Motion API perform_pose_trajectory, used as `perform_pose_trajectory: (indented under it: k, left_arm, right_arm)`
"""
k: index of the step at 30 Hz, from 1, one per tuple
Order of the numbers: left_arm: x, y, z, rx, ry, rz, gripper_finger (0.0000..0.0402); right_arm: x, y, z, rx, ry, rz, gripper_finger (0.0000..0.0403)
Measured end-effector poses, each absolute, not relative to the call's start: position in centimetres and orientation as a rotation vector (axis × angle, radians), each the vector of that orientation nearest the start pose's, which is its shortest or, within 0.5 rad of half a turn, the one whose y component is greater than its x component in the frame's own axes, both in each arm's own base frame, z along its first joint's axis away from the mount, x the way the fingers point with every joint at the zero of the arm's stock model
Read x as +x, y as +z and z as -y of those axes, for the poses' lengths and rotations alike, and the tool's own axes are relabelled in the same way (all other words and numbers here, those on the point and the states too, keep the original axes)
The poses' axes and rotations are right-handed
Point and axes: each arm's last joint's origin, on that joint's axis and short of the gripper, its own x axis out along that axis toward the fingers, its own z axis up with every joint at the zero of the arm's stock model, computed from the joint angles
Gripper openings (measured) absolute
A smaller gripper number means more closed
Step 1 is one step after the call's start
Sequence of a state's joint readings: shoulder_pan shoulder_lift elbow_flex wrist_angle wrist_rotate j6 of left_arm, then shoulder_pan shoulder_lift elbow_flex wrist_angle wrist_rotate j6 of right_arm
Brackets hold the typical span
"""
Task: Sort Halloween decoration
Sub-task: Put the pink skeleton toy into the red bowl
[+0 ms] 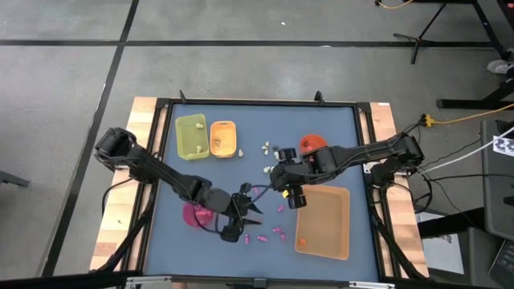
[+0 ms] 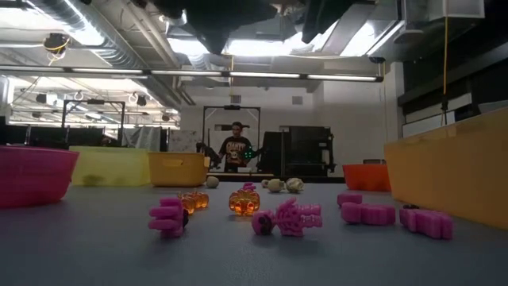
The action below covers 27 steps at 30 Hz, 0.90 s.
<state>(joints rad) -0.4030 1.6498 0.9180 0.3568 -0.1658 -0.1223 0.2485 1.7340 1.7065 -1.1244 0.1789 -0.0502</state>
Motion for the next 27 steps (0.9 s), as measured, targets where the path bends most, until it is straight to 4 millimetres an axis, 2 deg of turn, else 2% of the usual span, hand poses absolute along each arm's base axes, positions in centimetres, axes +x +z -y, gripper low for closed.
perform_pose_trajectory:
  k: [7,14,21,27]
  left_arm:
    - [33.2,19.2,15.1,-0.018,-0.247,-0.360,0.0141]
    - [33.6,15.8,17.6,-0.007,-0.267,-0.346,0.0141]
    - [33.7,12.9,18.5,0.020,-0.242,-0.375,0.0141]
    - [33.8,10.5,18.6,0.045,-0.220,-0.424,0.0141]
  right_arm:
    - [34.2,33.1,-8.1,-0.238,0.047,-1.093,0.0209]
    - [34.2,33.1,-8.1,-0.224,0.027,-1.091,0.0209]
    - [34.5,33.2,-8.1,-0.148,-0.013,-1.060,0.0209]
    - [35.2,33.7,-8.3,-0.123,-0.008,-0.967,0.0209]
